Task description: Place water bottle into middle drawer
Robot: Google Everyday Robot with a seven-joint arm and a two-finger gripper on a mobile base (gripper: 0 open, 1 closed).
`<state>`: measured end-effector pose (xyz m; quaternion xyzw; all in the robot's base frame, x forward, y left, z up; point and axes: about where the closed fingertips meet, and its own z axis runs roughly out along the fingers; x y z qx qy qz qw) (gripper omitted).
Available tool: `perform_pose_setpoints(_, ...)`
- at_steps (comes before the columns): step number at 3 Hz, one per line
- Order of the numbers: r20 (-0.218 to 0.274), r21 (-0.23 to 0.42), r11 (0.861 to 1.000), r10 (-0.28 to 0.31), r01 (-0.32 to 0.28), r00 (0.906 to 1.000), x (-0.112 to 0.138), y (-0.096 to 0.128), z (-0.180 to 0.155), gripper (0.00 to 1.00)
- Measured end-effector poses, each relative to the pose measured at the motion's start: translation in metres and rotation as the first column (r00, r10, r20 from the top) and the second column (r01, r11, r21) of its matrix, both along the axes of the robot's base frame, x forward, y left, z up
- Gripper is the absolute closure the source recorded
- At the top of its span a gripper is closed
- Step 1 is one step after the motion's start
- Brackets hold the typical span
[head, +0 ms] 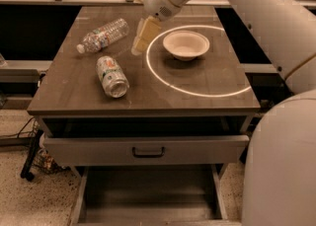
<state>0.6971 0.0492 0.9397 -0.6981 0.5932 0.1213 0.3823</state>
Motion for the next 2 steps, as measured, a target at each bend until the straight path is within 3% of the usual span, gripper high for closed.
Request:
perform_pose_setpoints(1, 0.0, 0.0, 1.0, 0.0, 0.0, 1.0, 0.0, 0.0, 0.0, 0.0)
perform_pose_setpoints(2, 0.013, 0.057, 0.998, -0.039, 0.038, 0.9991, 0.011, 0.005, 0.005, 0.0)
